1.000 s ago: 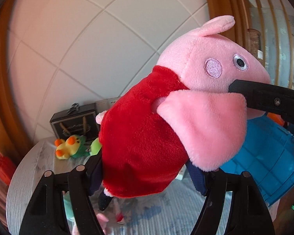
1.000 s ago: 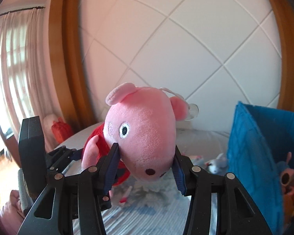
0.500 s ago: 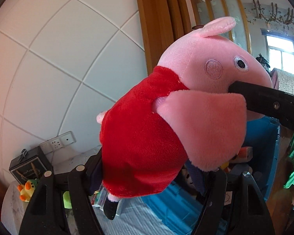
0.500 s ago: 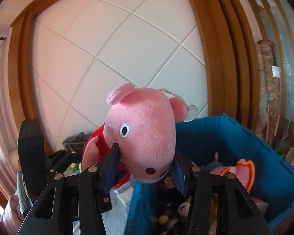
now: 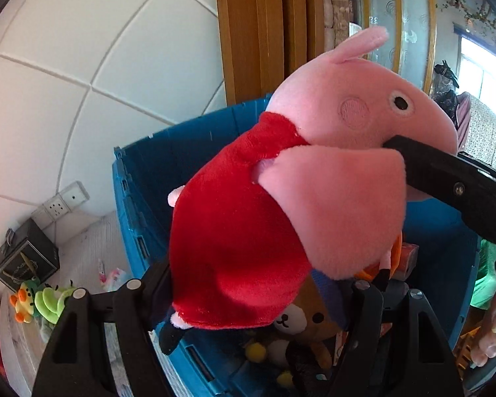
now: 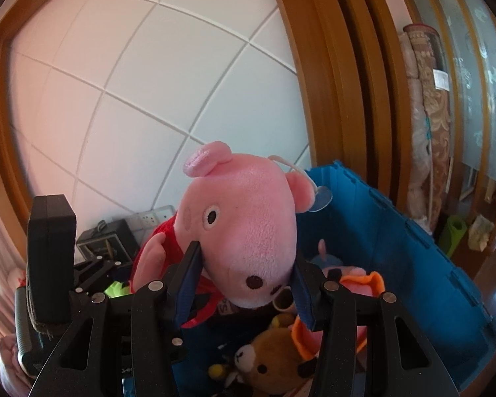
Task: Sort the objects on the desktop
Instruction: 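Carry the Peppa Pig plush with the right gripper over the blue bin, then open the right gripper to drop Peppa Pig into the bin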
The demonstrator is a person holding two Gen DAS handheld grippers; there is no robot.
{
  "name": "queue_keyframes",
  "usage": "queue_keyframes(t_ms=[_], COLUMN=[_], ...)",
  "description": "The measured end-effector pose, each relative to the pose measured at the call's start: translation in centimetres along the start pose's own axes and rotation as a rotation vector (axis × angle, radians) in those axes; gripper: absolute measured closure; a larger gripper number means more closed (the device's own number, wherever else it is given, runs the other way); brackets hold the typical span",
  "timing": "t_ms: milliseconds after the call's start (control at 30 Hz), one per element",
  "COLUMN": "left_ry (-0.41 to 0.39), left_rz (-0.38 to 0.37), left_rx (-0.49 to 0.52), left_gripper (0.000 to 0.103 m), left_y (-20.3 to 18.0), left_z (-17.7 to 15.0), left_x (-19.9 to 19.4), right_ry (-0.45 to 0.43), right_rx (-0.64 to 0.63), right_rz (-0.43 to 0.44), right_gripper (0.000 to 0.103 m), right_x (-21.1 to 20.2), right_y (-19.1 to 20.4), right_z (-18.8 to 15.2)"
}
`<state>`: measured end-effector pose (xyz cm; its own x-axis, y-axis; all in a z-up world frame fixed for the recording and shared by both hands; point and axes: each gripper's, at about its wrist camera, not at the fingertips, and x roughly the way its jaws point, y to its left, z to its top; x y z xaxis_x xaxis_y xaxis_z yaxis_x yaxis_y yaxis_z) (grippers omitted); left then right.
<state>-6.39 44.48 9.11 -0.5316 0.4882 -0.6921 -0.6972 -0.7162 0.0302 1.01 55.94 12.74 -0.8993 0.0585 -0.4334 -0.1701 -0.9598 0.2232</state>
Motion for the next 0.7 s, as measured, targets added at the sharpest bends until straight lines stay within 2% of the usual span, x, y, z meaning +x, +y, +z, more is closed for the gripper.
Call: queue_keyframes(t_ms=[67, 100, 200, 333, 367, 433, 467, 500, 533, 700], left_ry=[0.044, 0.057, 0.080, 0.080, 0.073, 0.056, 0.045, 0.034, 0.020, -0.063], left_rz=[-0.014, -0.009, 0.029, 0.029, 0.029, 0.027, 0.027, 0.032, 0.044, 0.063], left_rx=[-0.017, -0.018, -0.011, -0.015, -0.019, -0.023, -0.024, -0.023, -0.023, -0.039], left_gripper=[0.030, 0.030, 0.030, 0.030, 0.030, 0.029, 0.029, 0.029, 0.029, 0.028], left_y=[-0.6, 0.9, 0.6, 2.2, 2.4, 2.9, 3.3, 3.9, 4.0, 5.8], left_z=[-0.2, -0.5, -0.4, -0.8, -0.8, -0.8, -0.9, -0.9, -1.1, -2.0], left_x=[0.8, 1.1, 1.9, 2.7, 2.5, 2.1, 1.8, 1.9, 1.3, -1.6], right_ry=[0.027, 0.040, 0.077, 0.106, 0.108, 0.108, 0.106, 0.101, 0.094, 0.073], right_rx=[0.019, 0.024, 0.033, 0.042, 0.044, 0.047, 0.049, 0.053, 0.057, 0.051], right_rz=[-0.018, -0.033, -0.061, -0.094, -0.101, -0.113, -0.119, -0.125, -0.131, -0.163], right_gripper=[0.050, 0.050, 0.050, 0.047, 0.044, 0.025, 0.018, 0.004, 0.000, 0.000], right_x=[0.8, 1.2, 2.3, 2.9, 2.9, 2.9, 2.8, 2.7, 2.9, 2.0], right_y=[-0.5, -0.7, -1.1, -1.6, -1.6, -1.6, -1.6, -1.6, -2.0, -1.2], right_z=[-0.2, -0.3, -0.8, -1.2, -1.3, -1.4, -1.4, -1.4, -1.3, -1.7])
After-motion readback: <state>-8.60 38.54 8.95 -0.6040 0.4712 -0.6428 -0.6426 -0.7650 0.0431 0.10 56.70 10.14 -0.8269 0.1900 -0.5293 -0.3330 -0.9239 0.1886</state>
